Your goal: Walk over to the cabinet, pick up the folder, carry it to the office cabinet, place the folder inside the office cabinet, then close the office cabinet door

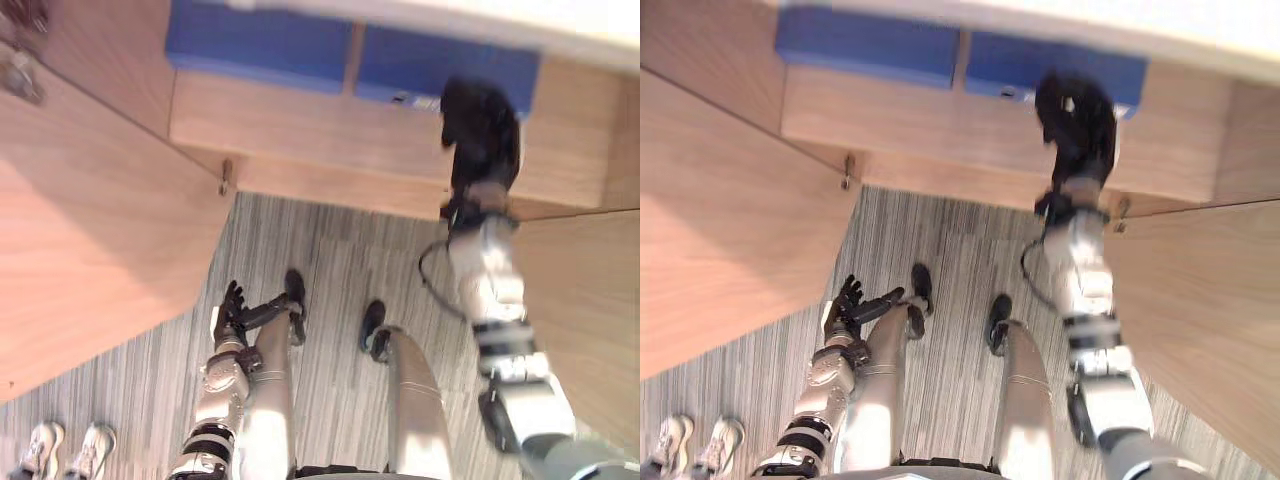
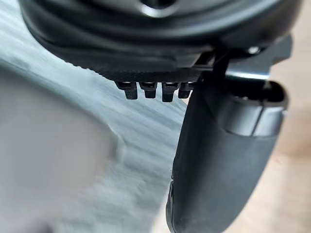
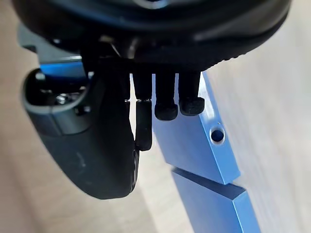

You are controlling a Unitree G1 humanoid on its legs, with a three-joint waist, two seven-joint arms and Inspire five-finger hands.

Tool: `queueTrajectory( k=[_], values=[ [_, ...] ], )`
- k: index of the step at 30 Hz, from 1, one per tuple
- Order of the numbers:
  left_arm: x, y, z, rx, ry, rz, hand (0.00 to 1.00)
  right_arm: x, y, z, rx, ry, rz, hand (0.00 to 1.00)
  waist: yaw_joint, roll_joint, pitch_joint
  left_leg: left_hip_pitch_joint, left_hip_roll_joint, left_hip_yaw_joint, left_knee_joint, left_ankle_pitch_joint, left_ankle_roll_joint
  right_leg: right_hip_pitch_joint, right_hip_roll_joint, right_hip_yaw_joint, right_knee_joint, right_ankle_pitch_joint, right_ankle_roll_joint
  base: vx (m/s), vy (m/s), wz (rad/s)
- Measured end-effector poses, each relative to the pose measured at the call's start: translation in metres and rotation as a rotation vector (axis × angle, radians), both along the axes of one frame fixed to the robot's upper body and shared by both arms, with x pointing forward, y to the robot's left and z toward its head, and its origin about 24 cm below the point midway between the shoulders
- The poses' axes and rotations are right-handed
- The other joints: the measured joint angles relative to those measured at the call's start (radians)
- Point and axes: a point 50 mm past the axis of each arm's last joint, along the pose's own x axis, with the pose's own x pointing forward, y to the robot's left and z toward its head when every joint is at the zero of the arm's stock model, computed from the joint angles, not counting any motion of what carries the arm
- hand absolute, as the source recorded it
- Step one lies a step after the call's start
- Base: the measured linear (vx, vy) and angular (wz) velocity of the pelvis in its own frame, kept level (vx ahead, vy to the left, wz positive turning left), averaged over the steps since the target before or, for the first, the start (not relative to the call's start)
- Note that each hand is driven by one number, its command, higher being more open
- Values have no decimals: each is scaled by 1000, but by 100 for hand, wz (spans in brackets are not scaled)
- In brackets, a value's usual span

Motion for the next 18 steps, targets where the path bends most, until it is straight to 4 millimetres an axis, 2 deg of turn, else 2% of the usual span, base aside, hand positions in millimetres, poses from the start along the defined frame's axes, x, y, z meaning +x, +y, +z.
queueTrajectory(
  k=[2, 3, 4, 5, 6, 7, 8, 10, 11, 13, 16, 18],
  values=[
    [-13, -7, -11, 11, 50, -46, 100, -33, -2, -53, -6, 168, -25, 0, -29, -13, -39, 122, 10, 46, -58, -15, -15, 106, 15, 25, -90, 23, 7, 137, 42, -55],
    [-17, -8, -15, 12, 69, -58, 100, -42, -4, -65, -19, 211, -36, 0, -40, -13, -53, 147, 12, 53, -74, -15, -15, 131, 20, 32, -117, 33, 10, 171, 39, -57],
    [-24, -9, -23, 25, 112, -84, 100, -58, -10, -86, -53, 293, -56, 0, -58, -13, -83, 190, 14, 68, -106, -15, -16, 168, 33, 50, -173, 55, 13, 159, 30, -56],
    [-32, -7, -32, 24, 165, -87, 100, -71, -14, -108, -76, 385, -66, 100, -74, -16, -110, 238, 15, 91, -142, -8, -17, 213, 43, 71, -238, 84, 17, 186, 33, -59],
    [-37, -6, -37, 25, 194, -87, 100, -78, -16, -121, -80, 438, -72, 100, -82, -17, -126, 260, 11, 98, -163, -3, -16, 238, 47, 81, -271, 98, 20, 233, 35, -59],
    [-46, -2, -46, 32, 248, -96, 100, -92, -22, -148, -87, 560, -92, 100, -101, -18, -146, 320, 3, 118, -215, 9, -12, 295, 53, 103, -337, 126, 25, 210, 26, -46],
    [-49, -1, -49, 41, 272, -105, 100, -99, -25, -161, -77, 620, -105, 100, -104, -18, -155, 351, 0, 133, -243, 14, -11, 321, 55, 115, -369, 138, 29, 229, 15, -56],
    [-64, 9, -58, 83, 332, -116, 100, -135, -33, -203, -27, 840, -150, 100, -119, -18, -200, 458, -21, 187, -349, 37, -15, 396, 57, 158, -457, 171, 38, 196, -3, -54],
    [-67, 12, -59, 96, 343, -118, 100, -144, -33, -212, -20, 891, -152, 100, -119, -18, -212, 479, -25, 200, -371, 41, -16, 406, 57, 168, -471, 177, 39, 171, -3, -56],
    [-79, 23, -66, 128, 403, -114, 100, -180, -34, -240, 30, 1063, -173, 100, -122, -14, -263, 554, -31, 255, -445, 54, -31, 441, 65, 218, -518, 199, 41, 162, -1, -65],
    [-89, 29, -72, 153, 465, -120, 100, -202, -36, -252, 88, 1152, -214, 100, -147, -5, -287, 625, -33, 311, -501, 62, -40, 473, 78, 273, -558, 231, 39, 75, 15, -62],
    [-91, 29, -74, 140, 482, -108, 100, -206, -42, -252, 128, 1151, -271, 100, -159, -4, -292, 651, -35, 334, -518, 63, -41, 481, 83, 313, -580, 254, 39, 7, 28, -65]
  ],
)
